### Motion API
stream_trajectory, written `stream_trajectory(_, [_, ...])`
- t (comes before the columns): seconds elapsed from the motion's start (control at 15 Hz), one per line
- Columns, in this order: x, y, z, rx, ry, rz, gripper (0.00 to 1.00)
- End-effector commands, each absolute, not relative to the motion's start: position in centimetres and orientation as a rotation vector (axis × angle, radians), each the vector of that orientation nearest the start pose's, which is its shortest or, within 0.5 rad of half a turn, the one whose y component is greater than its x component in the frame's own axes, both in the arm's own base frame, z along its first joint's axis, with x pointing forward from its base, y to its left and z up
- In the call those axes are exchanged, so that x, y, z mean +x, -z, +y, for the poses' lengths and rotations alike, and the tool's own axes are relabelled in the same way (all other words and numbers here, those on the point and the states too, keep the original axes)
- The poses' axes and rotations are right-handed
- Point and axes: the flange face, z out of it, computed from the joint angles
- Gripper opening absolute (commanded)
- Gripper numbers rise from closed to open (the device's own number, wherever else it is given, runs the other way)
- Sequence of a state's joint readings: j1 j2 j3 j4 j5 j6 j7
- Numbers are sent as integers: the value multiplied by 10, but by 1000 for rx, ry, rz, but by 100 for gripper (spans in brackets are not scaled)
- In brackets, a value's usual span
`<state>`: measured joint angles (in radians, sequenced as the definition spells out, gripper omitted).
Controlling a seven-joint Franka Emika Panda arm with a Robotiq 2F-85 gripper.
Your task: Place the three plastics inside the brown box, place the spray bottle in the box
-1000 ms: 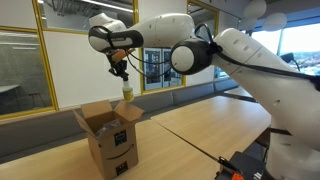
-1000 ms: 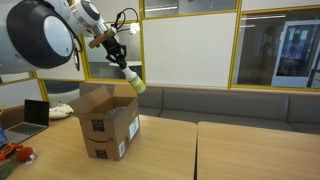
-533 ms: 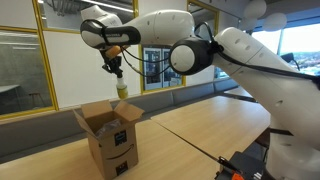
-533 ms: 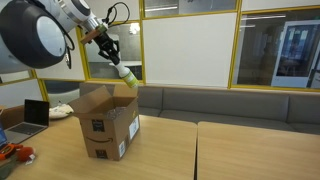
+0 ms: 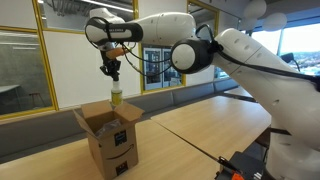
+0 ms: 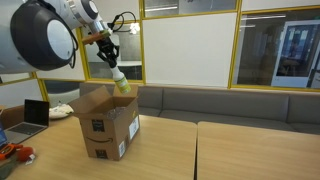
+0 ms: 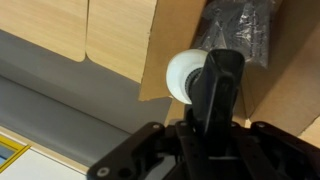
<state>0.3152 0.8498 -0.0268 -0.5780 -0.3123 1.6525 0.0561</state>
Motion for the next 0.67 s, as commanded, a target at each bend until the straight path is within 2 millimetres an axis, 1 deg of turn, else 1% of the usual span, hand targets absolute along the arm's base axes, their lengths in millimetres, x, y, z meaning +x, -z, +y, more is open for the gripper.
stream_trajectory(0.0, [749, -542, 187, -3261, 496, -393, 10])
stream_trajectory(0.13, [754, -529, 177, -3238, 446, -368, 11])
stream_trajectory(0.4, [765, -490, 157, -3169, 327, -351, 13])
stream_trajectory(0.6, [769, -463, 151, -3120, 250, -363, 12])
